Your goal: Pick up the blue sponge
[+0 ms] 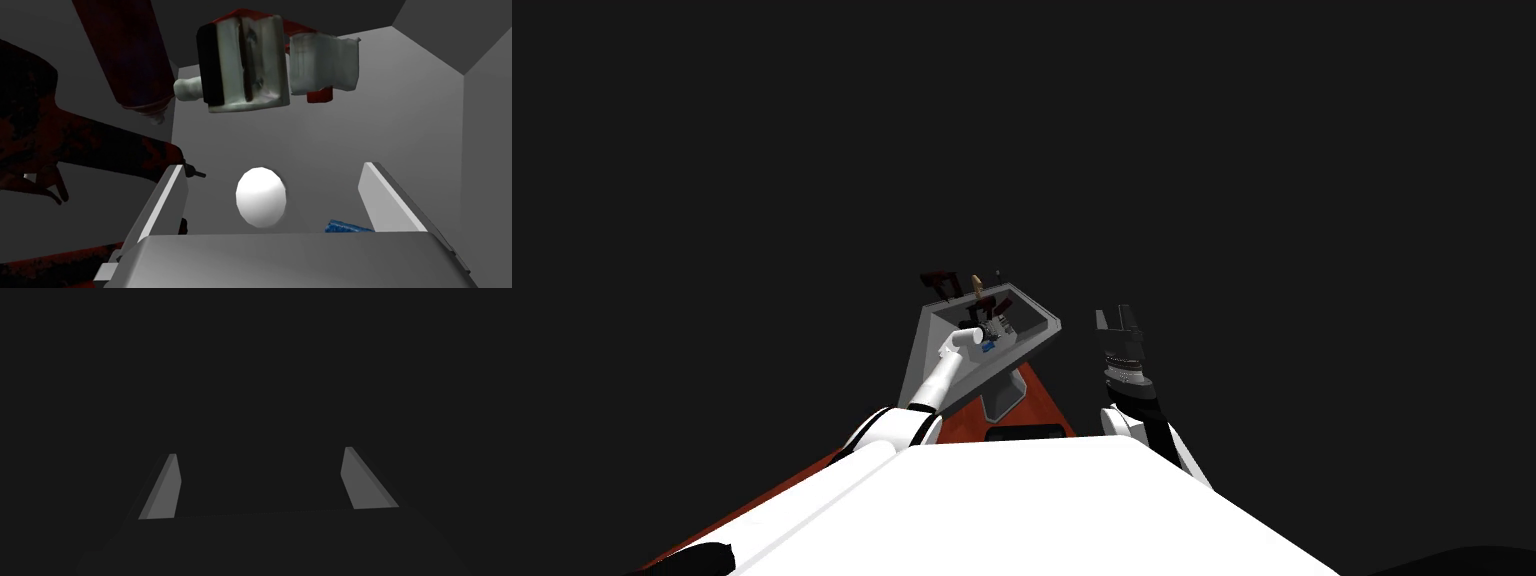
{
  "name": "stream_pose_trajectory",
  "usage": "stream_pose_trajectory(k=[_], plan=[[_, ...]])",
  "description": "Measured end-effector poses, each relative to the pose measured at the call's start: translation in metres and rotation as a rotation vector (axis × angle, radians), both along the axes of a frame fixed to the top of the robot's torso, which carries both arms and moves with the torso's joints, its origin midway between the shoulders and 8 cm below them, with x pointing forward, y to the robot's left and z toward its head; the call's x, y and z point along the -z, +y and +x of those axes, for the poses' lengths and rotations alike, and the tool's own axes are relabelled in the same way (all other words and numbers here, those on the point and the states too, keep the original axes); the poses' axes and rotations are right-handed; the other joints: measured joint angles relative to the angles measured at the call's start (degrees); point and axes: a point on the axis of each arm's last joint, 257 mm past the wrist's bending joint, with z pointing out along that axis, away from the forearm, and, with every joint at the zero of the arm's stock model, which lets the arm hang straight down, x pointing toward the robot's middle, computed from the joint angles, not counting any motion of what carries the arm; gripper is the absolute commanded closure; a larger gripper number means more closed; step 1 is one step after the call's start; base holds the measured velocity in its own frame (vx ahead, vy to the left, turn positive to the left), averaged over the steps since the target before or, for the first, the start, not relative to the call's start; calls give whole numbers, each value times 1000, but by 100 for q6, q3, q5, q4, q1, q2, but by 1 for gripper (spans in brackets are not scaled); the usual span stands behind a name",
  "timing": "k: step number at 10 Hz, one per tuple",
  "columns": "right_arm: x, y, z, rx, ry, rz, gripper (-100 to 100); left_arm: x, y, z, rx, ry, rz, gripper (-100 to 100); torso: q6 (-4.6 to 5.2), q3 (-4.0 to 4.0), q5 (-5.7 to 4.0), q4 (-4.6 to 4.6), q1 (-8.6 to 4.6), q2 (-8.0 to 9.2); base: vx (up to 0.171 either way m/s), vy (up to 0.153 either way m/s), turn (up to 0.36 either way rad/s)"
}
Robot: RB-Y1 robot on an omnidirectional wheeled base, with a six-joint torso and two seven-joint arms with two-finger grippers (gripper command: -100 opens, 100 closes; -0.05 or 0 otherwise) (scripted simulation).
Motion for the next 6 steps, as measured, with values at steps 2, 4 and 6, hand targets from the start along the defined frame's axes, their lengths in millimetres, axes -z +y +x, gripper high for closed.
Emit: stream_pose_trajectory(k=[2,4,6], plan=[[0,0,0,0,0,0,0,9,-1,-3,3,69,-2,-100,0,-1,-1,0,-2,-1,23,-21,7],[0,0,0,0,0,0,0,17,-1,-8,6,127,0,-100,-1,2,0,1,3,2,26,-20,42],[0,0,0,0,0,0,0,26,0,-14,8,197,1,-100,-1,1,-1,1,-1,0,28,-28,38]])
